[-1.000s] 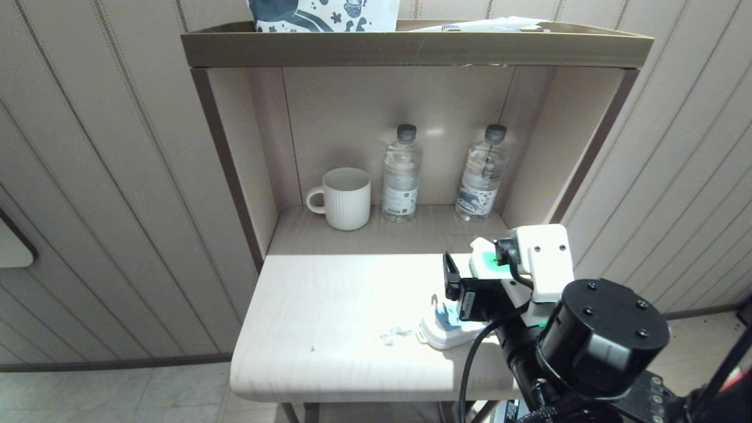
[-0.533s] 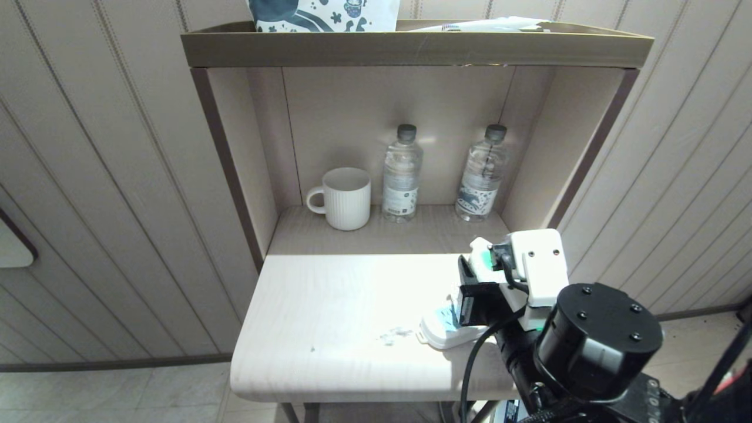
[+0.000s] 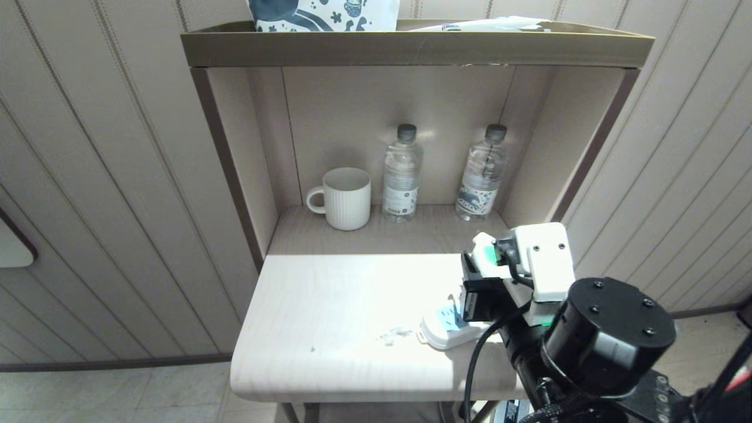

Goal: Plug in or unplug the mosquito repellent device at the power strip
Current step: Pick up the mosquito repellent liquid, then insert the plug into the socket

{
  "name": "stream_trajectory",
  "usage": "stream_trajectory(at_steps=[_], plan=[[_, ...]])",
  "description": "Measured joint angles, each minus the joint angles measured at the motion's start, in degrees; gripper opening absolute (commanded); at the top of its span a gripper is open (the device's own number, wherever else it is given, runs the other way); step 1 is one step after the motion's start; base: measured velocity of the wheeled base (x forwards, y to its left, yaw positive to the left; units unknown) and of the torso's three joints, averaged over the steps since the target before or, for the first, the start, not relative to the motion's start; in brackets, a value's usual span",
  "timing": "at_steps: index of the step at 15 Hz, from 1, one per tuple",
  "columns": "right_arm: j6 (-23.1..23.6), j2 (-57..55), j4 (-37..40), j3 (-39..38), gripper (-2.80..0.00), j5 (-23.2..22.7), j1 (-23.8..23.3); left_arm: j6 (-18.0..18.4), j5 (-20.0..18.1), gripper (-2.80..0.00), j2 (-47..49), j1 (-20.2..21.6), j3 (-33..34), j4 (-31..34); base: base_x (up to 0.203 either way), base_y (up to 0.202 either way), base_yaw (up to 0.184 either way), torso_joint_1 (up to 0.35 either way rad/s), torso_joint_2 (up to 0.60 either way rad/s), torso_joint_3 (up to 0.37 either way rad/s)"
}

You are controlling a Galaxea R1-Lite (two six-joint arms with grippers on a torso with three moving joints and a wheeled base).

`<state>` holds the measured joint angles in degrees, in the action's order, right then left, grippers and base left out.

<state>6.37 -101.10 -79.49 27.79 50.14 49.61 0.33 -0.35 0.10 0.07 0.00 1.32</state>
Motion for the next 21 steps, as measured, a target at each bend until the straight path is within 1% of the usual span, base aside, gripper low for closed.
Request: stream_trajectory(at_steps=[2, 3, 5, 7, 9, 11, 13, 14, 16, 17, 18, 19, 20, 21], plan=[[4.52, 3.09, 1.23, 1.75, -2.80, -0.83, -0.48, 0.26, 0.00, -2.80, 0.00, 0.00, 0.00, 0.00, 0.000, 0.000, 0.000, 0.000, 0.00, 0.000], [6.14, 5.05, 3.44, 3.21, -2.80, -0.95, -0.55, 0.38, 0.01, -2.80, 0.00, 0.00, 0.00, -0.02, 0.000, 0.000, 0.000, 0.000, 0.00, 0.000], [7.37, 10.23, 13.33, 7.36, -2.80, -1.11, -0.53, 0.49, -0.02, -2.80, 0.00, 0.00, 0.00, 0.00, 0.000, 0.000, 0.000, 0.000, 0.00, 0.000], [7.69, 15.80, 27.44, 14.13, -2.80, -1.19, -0.22, 0.53, 0.00, -2.80, 0.00, 0.00, 0.00, 0.00, 0.000, 0.000, 0.000, 0.000, 0.00, 0.000], [7.43, 20.67, 44.63, 21.02, -2.80, -1.22, -0.02, 0.89, 0.00, -2.80, 0.00, 0.00, 0.00, -0.02, 0.000, 0.000, 0.000, 0.000, 0.00, 0.000], [4.94, 24.19, 64.56, 28.59, -2.80, -2.68, 0.10, 1.42, -0.09, -2.80, 0.00, 0.00, 0.00, 0.00, 0.000, 0.000, 0.000, 0.000, 0.00, 0.000], [-0.01, 26.26, 84.22, 38.66, -2.80, -7.41, 0.10, 1.43, -0.09, -2.80, 0.00, 0.00, 0.00, 0.00, 0.000, 0.000, 0.000, 0.000, 0.00, 0.000], [-2.76, 26.78, 93.88, 44.15, -2.80, -10.97, -0.15, 1.43, -0.09, -2.80, 0.00, 0.00, 0.00, -0.01, 0.000, 0.000, 0.000, 0.000, 0.00, 0.000], [-7.84, 26.74, 110.66, 54.69, -2.80, -19.88, -1.23, 1.43, -0.11, -2.80, 0.00, 0.00, 0.00, -0.02, 0.000, 0.000, 0.000, 0.000, 0.00, 0.000], [-9.83, 26.01, 119.25, 60.11, -2.80, -25.34, -2.65, 1.45, -0.09, -2.80, 0.00, 0.00, 0.00, -0.02, 0.000, 0.000, 0.000, 0.000, 0.00, 0.000], [-11.06, 24.68, 128.32, 64.64, -2.80, -30.88, -4.87, 1.43, -0.09, -2.80, 0.00, 0.00, 0.00, 0.00, 0.000, 0.000, 0.000, 0.000, 0.00, 0.000], [-11.23, 23.13, 136.10, 67.71, -2.80, -35.63, -6.93, 1.43, -0.05, -2.80, 0.00, 0.00, 0.00, 0.02, 0.000, 0.000, 0.000, 0.000, 0.00, 0.000], [-10.59, 21.57, 143.14, 69.58, -2.80, -39.75, -8.62, 1.43, -0.05, -2.80, 0.00, 0.00, 0.00, 0.00, 0.000, 0.000, 0.000, 0.000, 0.00, 0.000], [-9.79, 20.30, 148.22, 70.28, -2.80, -42.19, -9.43, 1.42, -0.05, -2.80, 0.00, 0.00, 0.00, -0.01, 0.000, 0.000, 0.000, 0.000, 0.00, 0.000]])
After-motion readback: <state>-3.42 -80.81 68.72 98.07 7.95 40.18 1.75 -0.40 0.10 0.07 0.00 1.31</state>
